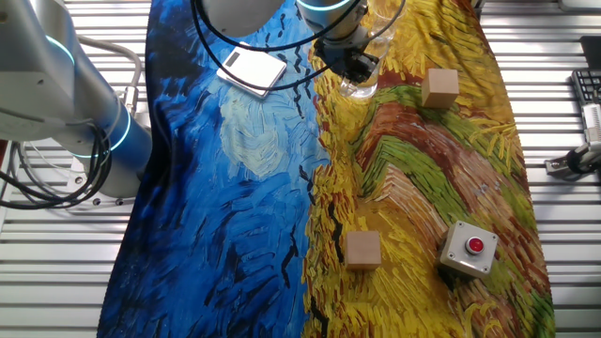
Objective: Pour the water from one cup into another empty cup
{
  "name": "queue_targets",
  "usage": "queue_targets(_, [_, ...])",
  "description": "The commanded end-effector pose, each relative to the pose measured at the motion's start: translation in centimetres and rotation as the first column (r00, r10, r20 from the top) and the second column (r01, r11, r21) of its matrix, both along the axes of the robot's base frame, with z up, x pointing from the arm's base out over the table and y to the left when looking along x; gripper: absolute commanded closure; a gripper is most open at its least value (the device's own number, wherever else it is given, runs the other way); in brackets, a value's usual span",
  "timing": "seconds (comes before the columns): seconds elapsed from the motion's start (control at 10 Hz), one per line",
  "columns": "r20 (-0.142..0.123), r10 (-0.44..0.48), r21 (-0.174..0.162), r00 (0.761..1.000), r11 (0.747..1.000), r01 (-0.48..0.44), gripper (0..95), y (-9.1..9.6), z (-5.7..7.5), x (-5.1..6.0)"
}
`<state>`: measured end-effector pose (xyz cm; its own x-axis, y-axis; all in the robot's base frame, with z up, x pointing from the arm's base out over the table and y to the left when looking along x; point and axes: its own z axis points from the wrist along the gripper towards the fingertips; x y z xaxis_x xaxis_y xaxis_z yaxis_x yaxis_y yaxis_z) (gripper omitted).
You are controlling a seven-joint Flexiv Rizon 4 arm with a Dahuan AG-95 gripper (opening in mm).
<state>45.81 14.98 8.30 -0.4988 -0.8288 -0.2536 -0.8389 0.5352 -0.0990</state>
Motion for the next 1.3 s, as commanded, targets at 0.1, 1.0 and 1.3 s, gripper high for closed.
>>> queue_targets(0.1, [-0.002, 0.003, -0.001, 1.000, 1.000, -0.003, 95.0, -0.04, 0.10, -0.09])
queue_targets(1.0, [0.009, 0.028, -0.007, 1.000, 1.000, -0.028, 76.0, -0.06, 0.10, 0.00])
queue_targets(1.3, [0.013, 0.041, -0.011, 0.999, 0.999, -0.041, 57.0, -0.11, 0.14, -0.02])
